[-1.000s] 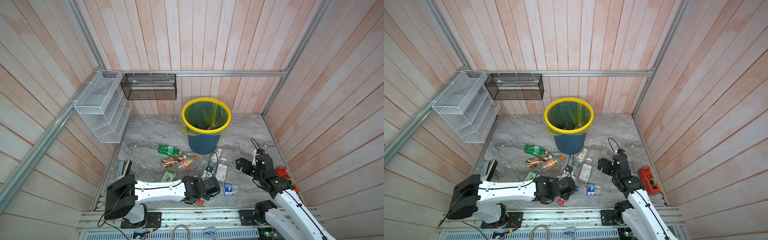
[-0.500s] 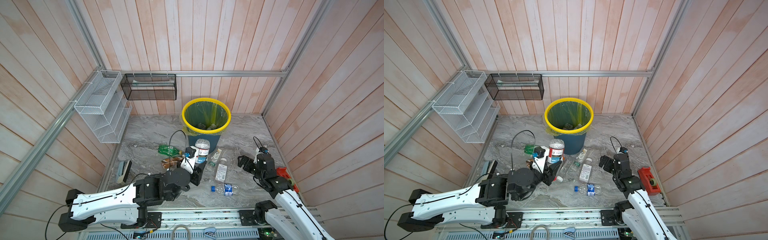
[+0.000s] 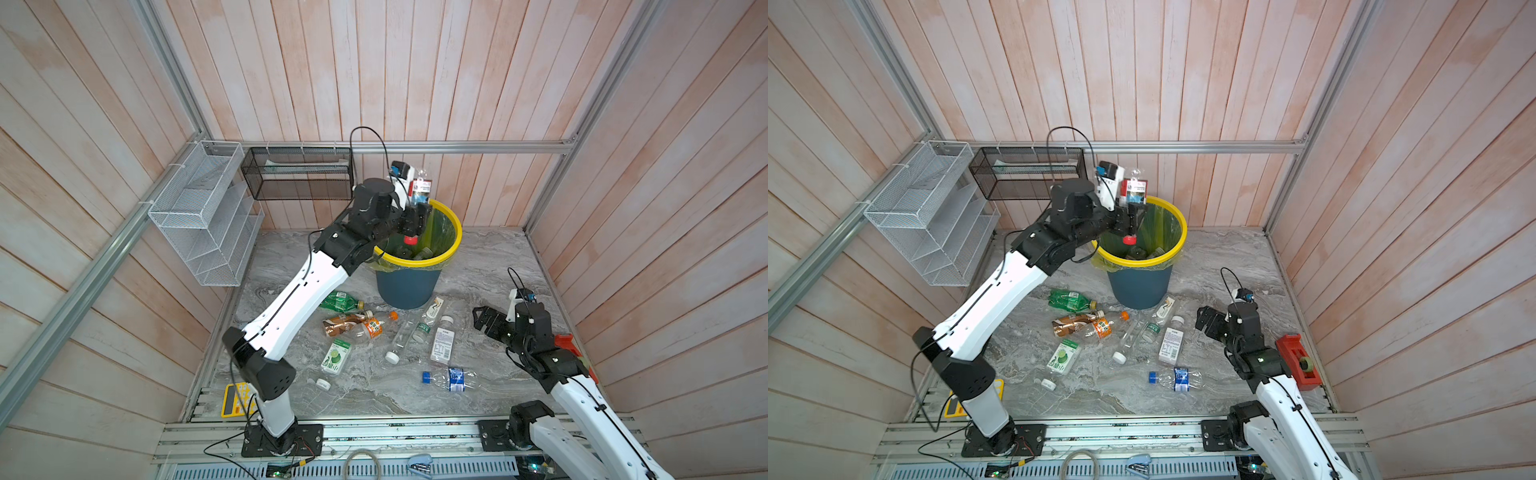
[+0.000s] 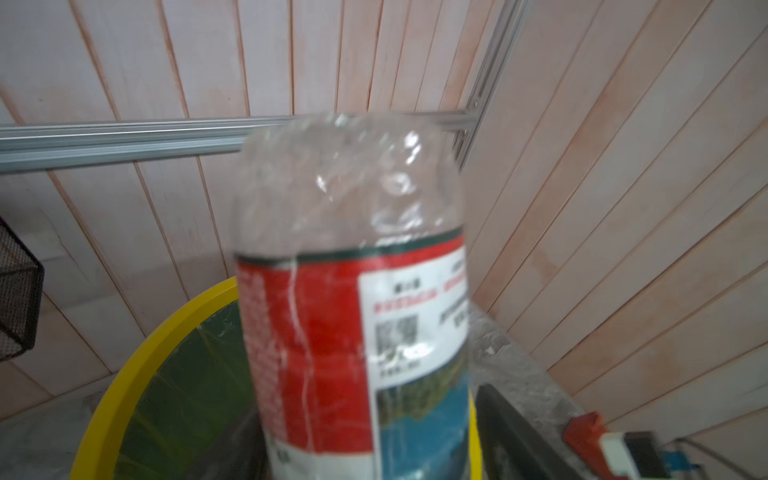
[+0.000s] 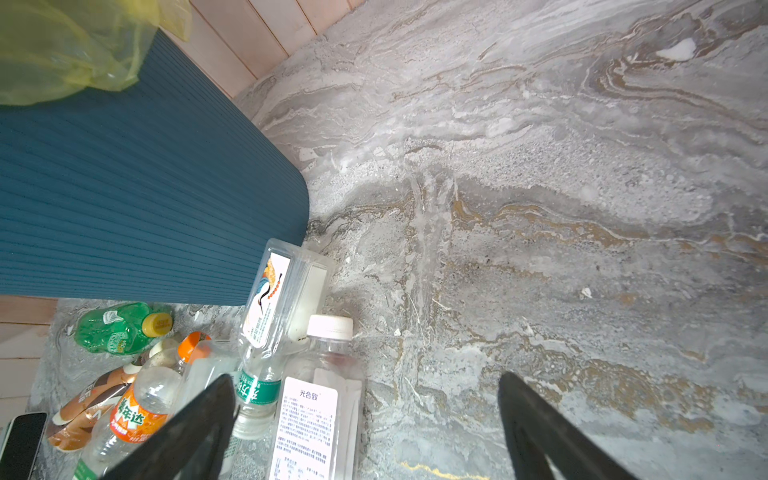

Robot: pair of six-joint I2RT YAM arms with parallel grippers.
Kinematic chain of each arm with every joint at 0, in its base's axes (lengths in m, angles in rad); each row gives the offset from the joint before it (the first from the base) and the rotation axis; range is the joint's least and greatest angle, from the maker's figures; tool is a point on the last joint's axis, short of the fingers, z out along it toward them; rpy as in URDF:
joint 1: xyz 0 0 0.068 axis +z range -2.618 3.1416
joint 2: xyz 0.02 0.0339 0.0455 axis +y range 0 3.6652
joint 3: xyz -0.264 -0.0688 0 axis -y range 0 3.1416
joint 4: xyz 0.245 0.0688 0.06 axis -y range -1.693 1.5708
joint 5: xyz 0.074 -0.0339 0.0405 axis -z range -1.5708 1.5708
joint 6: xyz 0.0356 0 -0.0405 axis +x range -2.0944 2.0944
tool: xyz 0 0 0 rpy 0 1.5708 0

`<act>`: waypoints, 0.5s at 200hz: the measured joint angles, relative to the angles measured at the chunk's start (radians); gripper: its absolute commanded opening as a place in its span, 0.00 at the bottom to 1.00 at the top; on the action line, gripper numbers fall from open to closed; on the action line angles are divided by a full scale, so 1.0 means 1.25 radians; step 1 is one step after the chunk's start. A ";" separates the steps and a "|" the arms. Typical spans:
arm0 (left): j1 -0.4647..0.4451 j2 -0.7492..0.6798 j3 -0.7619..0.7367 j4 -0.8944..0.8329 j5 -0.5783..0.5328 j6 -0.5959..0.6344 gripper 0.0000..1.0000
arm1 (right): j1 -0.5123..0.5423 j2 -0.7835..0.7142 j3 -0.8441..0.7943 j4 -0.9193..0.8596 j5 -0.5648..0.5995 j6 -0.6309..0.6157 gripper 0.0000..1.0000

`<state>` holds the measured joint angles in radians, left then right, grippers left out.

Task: Throw the plastic bottles in the bin
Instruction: 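Carry the red-labeled bottle over the bin and open the left gripper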

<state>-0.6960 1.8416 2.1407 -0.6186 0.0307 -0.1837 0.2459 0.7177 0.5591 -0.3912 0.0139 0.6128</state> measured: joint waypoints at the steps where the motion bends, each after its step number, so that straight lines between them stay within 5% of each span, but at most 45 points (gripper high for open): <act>1: 0.000 0.005 0.003 -0.007 0.001 -0.001 1.00 | 0.000 -0.001 0.001 -0.001 0.000 0.000 0.99; 40: -0.005 -0.009 -0.021 -0.079 0.011 0.005 1.00 | 0.000 -0.024 0.023 -0.020 0.003 0.001 0.99; 100: -0.053 -0.314 -0.260 0.034 -0.078 0.028 1.00 | 0.000 -0.033 0.025 -0.050 0.003 0.016 0.97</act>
<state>-0.7624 1.4487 1.8156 -0.5755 -0.0666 -0.1490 0.2459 0.6765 0.5900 -0.4538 0.0174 0.6327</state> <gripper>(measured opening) 0.997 0.977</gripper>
